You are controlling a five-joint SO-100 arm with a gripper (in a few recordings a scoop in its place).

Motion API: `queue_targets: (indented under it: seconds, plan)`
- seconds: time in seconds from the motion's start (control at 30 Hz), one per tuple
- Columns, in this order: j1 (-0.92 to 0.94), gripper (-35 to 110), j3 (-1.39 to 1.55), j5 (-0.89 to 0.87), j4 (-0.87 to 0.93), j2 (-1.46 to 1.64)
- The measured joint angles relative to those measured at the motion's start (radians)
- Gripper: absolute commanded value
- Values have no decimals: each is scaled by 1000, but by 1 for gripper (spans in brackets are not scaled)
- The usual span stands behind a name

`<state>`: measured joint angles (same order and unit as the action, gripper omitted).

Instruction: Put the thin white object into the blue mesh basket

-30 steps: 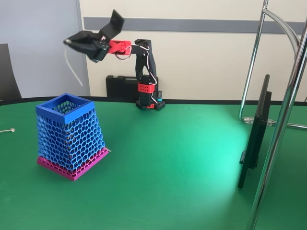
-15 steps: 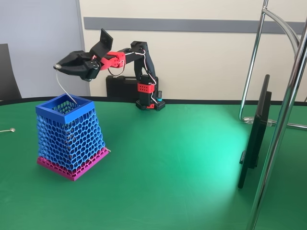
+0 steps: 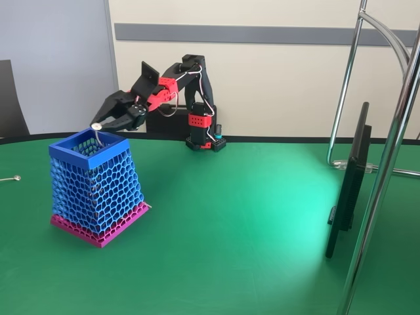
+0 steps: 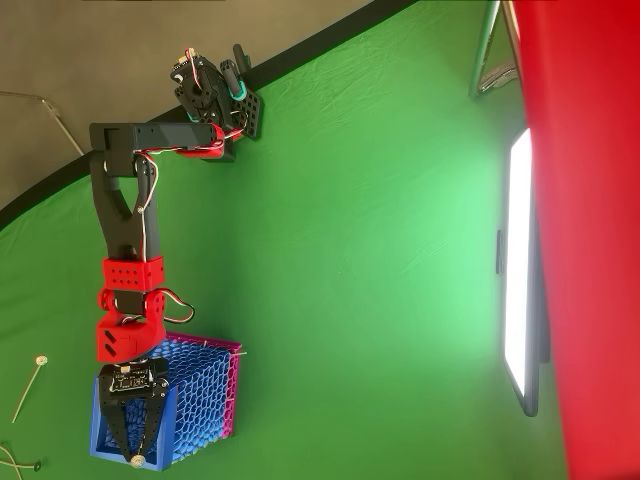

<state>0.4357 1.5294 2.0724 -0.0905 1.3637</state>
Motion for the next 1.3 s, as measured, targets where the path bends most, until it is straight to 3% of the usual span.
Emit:
queue_targets:
  seconds: [1.03, 1.3]
  plan:
    - [-74, 11, 419, -95, -8, 443]
    - [-178, 9, 669, -310, -8, 669]
